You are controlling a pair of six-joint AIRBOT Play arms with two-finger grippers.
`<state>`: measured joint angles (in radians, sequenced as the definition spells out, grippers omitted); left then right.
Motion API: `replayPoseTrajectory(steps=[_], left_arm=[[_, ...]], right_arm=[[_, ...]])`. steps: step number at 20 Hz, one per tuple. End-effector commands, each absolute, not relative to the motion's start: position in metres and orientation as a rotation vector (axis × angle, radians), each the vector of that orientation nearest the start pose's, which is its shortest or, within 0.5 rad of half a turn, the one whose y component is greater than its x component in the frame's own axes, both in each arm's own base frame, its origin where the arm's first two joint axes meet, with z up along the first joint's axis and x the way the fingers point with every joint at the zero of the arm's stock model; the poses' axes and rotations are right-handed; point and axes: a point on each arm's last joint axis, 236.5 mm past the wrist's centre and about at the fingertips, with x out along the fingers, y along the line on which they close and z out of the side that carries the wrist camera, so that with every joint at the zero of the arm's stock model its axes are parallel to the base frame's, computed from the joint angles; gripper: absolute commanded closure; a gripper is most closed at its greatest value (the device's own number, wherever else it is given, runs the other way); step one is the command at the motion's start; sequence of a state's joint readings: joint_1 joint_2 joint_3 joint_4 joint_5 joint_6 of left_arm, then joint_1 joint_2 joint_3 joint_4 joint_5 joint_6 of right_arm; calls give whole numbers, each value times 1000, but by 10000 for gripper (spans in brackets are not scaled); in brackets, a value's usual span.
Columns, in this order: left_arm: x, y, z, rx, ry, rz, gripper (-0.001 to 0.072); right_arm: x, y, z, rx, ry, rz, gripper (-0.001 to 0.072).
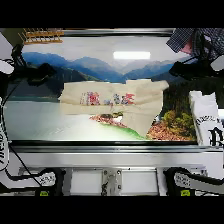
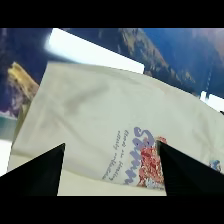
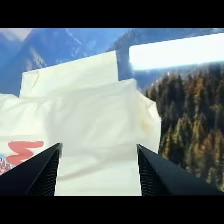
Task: Fold the clothes and pants, and hang the long-sleeved shirts on hangers.
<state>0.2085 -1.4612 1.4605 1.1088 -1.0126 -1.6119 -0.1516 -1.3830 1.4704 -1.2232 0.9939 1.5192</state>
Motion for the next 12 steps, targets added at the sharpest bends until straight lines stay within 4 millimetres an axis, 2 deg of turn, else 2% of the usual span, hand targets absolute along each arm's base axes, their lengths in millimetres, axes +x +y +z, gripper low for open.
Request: replayPoseTrajectory(steps=[1, 3, 4, 6, 8, 10, 12], left_arm=[[499, 37, 84, -558, 937, 23, 87], [458, 58, 55, -545, 1011, 121, 87], [432, 65, 30, -570, 1068, 179, 87], [383, 66, -21, -652, 1161, 262, 87], [347, 61, -63, -726, 1214, 330, 87], [336, 51, -87, -806, 1212, 354, 87], [342, 43, -94, -904, 1152, 363, 87]], right_arm=[[485, -28, 134, 332, 813, 25, 204], [461, -25, 138, 316, 826, 24, 204], [446, -18, 135, 316, 841, 34, 204], [420, -1, 120, 316, 877, 59, 204], [398, 16, 102, 309, 917, 85, 204], [384, 30, 86, 300, 954, 113, 204], [378, 44, 76, 286, 984, 142, 204]])
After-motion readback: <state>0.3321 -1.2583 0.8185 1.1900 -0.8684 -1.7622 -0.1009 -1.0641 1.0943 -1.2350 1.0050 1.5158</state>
